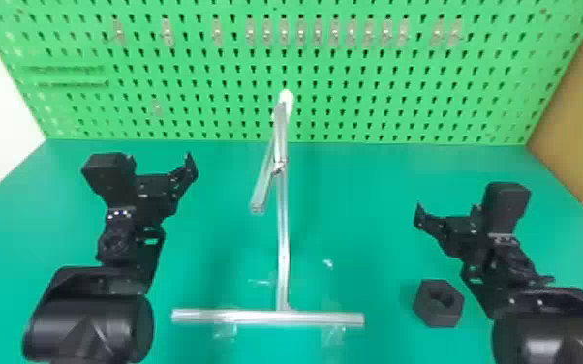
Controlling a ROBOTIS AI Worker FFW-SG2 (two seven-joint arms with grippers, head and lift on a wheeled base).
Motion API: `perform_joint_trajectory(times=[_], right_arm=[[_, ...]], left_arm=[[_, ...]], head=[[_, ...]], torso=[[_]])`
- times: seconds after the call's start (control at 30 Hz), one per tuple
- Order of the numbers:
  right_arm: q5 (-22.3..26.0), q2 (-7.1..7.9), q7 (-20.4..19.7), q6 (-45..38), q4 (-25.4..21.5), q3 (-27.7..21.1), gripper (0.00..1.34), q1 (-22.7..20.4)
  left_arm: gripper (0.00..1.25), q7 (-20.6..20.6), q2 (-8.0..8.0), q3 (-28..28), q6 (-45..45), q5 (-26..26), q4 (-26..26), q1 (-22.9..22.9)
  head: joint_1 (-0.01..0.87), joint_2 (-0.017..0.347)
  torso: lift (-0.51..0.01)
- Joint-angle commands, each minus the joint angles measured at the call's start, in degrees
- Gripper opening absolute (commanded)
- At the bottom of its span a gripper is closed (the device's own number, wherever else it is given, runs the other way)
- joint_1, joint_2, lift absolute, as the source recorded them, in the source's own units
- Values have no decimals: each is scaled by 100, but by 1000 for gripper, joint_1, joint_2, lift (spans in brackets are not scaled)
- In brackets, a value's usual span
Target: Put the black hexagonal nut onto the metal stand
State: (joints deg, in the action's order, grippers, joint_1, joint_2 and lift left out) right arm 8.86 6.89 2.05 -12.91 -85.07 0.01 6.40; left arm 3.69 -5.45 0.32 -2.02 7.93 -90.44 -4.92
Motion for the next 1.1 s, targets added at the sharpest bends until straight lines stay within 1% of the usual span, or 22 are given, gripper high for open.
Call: perform_joint_trajectory(times=[0.0,0.2,0.47,0.7,0.93,1.07], right_arm=[[-95,6,94,-238,-36,-115,1243,-113],[-218,23,217,-546,-89,-238,1241,-227],[-499,-29,542,-977,-97,-510,1244,-359],[-737,-65,604,-1232,-89,-660,1244,-447],[-860,-65,700,-1372,52,-713,1244,-438],[-965,-100,753,-1390,202,-756,1244,-385]], left_arm=[[1081,0,0,3,0,-2,0,0],[1081,0,0,21,-9,7,0,9],[1081,0,0,30,-18,-2,0,18],[1081,0,0,30,-18,-2,0,27],[1081,0,0,30,-18,-2,0,27],[1081,0,0,30,-18,-2,0,27]], head=[[693,81],[693,81],[693,81],[693,81],[693,81],[693,81]], torso=[[-1],[-1],[-1],[-1],[-1],[-1]])
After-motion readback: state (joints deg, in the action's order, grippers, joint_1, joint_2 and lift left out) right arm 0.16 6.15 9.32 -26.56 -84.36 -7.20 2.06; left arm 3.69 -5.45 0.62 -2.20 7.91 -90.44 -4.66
